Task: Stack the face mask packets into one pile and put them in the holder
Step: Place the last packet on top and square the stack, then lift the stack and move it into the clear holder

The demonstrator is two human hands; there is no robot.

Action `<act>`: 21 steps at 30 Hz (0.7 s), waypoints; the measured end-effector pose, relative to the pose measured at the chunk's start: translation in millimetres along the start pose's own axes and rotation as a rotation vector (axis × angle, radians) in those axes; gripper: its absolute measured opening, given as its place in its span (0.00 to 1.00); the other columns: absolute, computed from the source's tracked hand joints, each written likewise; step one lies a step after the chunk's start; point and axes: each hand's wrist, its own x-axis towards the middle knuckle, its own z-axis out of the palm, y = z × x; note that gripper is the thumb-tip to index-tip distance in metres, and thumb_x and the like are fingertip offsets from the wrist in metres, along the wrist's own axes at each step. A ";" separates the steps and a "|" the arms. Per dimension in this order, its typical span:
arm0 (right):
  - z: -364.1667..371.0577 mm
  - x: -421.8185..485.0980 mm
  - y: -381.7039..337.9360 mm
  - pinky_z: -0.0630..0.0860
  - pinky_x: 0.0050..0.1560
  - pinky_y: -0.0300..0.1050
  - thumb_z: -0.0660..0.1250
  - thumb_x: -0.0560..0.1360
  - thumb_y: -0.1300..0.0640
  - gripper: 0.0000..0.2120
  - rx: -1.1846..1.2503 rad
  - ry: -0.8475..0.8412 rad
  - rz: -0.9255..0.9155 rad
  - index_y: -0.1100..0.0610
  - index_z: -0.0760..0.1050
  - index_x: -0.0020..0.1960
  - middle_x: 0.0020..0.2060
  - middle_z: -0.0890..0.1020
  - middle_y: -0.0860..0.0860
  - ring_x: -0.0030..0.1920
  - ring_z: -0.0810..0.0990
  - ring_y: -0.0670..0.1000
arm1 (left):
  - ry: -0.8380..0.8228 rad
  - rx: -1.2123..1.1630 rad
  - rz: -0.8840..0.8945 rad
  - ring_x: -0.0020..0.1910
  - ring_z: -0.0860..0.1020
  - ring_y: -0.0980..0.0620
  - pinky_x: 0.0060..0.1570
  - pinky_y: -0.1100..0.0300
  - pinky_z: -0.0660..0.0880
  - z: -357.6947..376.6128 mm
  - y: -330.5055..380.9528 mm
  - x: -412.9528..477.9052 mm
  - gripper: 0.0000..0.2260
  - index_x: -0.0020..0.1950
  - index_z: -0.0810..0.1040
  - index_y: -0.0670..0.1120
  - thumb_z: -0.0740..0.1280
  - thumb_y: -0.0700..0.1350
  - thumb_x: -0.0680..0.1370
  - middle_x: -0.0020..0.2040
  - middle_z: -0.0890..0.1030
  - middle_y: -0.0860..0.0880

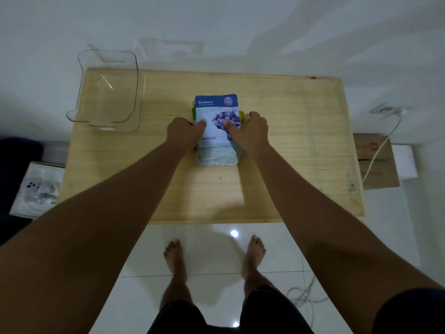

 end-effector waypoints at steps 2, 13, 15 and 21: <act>1.1 3.4 -4.9 0.71 0.52 0.44 0.74 0.69 0.40 0.32 0.042 -0.033 0.034 0.64 0.73 0.58 0.54 0.79 0.59 0.59 0.77 0.58 | -0.072 -0.122 -0.104 0.51 0.83 0.40 0.54 0.48 0.80 -3.7 6.2 4.6 0.24 0.54 0.80 0.33 0.72 0.55 0.73 0.52 0.83 0.37; -7.4 12.3 -12.2 0.74 0.25 0.31 0.79 0.67 0.50 0.20 0.369 -0.219 0.237 0.63 0.77 0.48 0.28 0.80 0.50 0.23 0.79 0.40 | -0.433 -0.389 -0.341 0.65 0.76 0.39 0.67 0.41 0.71 -9.4 23.4 12.4 0.22 0.68 0.73 0.38 0.71 0.43 0.76 0.66 0.77 0.39; -9.2 12.1 -10.2 0.71 0.24 0.32 0.78 0.68 0.49 0.20 0.377 -0.253 0.247 0.62 0.76 0.47 0.32 0.81 0.51 0.24 0.79 0.40 | -0.441 -0.448 -0.353 0.63 0.78 0.40 0.65 0.43 0.73 -6.8 26.4 7.7 0.19 0.69 0.73 0.39 0.69 0.41 0.78 0.66 0.78 0.40; -7.7 4.9 -16.0 0.79 0.47 0.44 0.75 0.72 0.46 0.18 0.506 -0.291 0.174 0.59 0.79 0.52 0.39 0.84 0.55 0.39 0.81 0.49 | -0.372 -0.568 -0.320 0.45 0.80 0.45 0.42 0.51 0.77 -9.1 39.4 1.6 0.13 0.64 0.75 0.39 0.65 0.39 0.80 0.51 0.81 0.43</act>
